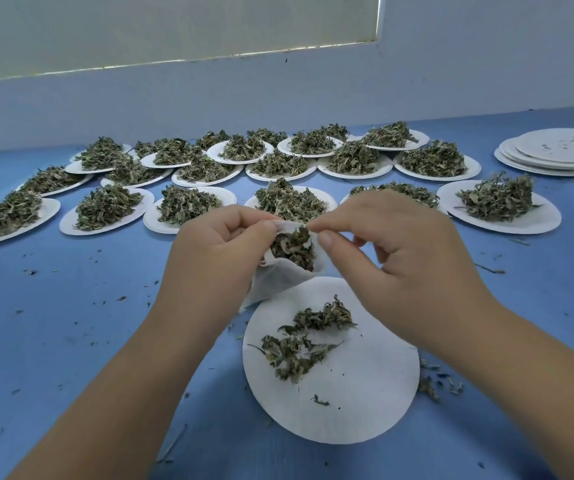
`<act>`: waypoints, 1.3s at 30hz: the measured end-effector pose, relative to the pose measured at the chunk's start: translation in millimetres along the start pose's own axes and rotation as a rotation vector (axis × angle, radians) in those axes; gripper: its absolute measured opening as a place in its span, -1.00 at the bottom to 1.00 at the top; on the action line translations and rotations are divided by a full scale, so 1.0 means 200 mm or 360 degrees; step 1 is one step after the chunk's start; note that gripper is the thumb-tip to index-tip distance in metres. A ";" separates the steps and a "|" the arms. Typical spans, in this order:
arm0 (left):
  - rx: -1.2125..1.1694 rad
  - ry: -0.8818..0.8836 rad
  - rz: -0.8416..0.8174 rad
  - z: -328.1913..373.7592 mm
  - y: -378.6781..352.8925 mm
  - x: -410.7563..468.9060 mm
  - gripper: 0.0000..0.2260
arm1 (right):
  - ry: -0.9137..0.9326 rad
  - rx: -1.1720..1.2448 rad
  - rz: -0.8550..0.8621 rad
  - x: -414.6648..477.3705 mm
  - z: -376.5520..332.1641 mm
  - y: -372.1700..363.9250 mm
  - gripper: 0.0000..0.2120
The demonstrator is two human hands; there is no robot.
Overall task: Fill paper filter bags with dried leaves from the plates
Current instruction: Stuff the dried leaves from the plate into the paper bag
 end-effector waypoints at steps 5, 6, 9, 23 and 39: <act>-0.0118 0.0075 0.0034 0.00 0.02 0.01 -0.86 | 0.0208 -0.0031 -0.0181 -0.02 -0.01 -0.01 -0.70; -0.0137 0.0069 0.0029 0.01 0.02 0.01 -0.87 | 0.0263 -0.0081 -0.0242 -0.02 -0.01 -0.03 -0.68; -0.0172 0.0028 -0.0009 0.03 0.00 -0.01 -0.88 | 0.0310 -0.0179 -0.0374 -0.03 -0.03 -0.08 -0.67; -0.0153 -0.0023 0.0054 0.03 0.04 0.00 -0.86 | 0.0070 0.0250 -0.0194 0.00 -0.02 -0.03 -0.86; -0.0113 -0.0097 0.0183 0.02 0.08 0.04 -0.86 | -0.0244 -0.0420 -0.1403 -0.13 0.03 -0.14 -0.23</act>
Point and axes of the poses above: each hand's wrist, its own x-axis towards the middle knuckle, its own y-axis out of the back of the hand, z = x × y, the point moved 3 cm from there along x, towards the middle knuckle, and after that the axes turned 7 degrees about z, right-handed, at the moved point
